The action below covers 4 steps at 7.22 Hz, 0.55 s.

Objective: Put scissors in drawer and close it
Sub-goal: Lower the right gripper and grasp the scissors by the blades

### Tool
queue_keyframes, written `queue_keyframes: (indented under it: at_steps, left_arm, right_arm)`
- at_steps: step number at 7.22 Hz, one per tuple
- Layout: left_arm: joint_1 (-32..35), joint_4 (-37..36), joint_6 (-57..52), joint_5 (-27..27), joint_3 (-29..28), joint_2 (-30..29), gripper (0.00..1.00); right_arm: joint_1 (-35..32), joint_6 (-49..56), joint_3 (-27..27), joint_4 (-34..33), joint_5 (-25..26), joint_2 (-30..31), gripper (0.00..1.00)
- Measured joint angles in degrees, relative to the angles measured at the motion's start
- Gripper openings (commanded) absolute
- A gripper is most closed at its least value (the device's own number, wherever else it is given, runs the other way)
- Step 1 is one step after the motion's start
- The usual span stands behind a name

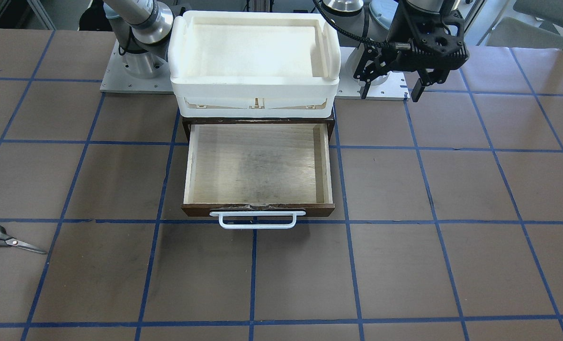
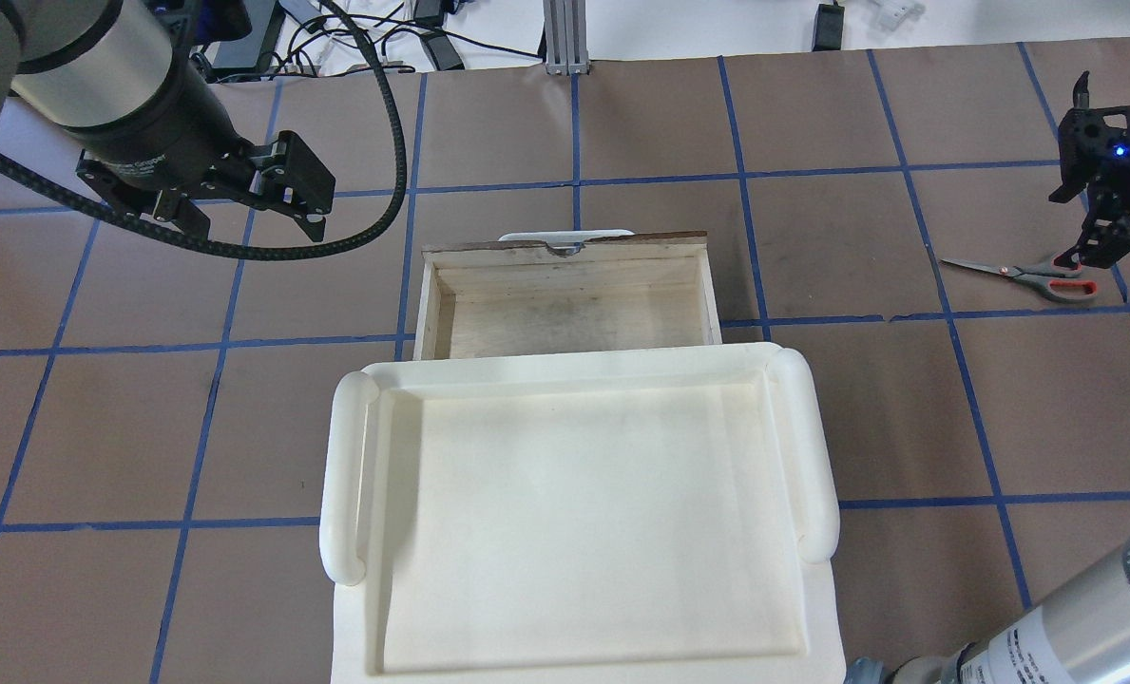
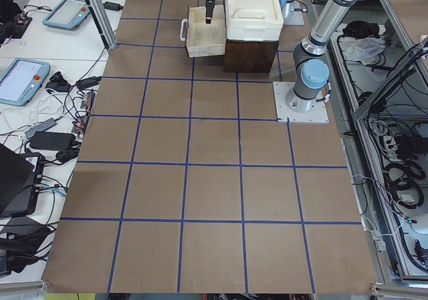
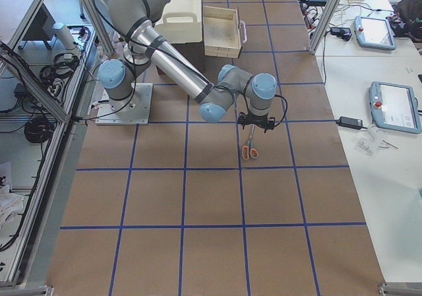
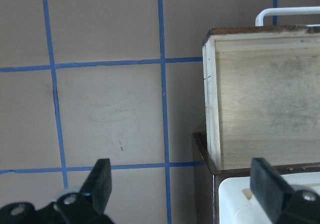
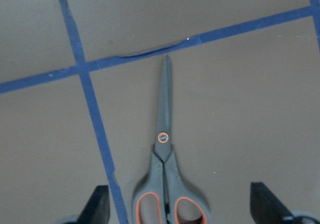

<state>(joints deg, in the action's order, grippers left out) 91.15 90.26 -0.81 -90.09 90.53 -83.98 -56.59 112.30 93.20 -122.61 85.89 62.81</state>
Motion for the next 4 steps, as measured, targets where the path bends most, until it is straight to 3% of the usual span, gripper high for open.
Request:
queue_keyframes:
  at_steps: [2, 4]
  left_arm:
    - [0.0, 0.0, -0.06, 0.0, 0.0, 0.02, 1.0]
    - [0.01, 0.0, -0.07, 0.0, 0.0, 0.03, 1.0]
  right_arm:
    - [0.22, 2.98, 0.17, -2.04, 1.44, -4.05, 0.99]
    - [0.25, 1.96, 1.35, -2.36, 1.82, -5.25, 0.77]
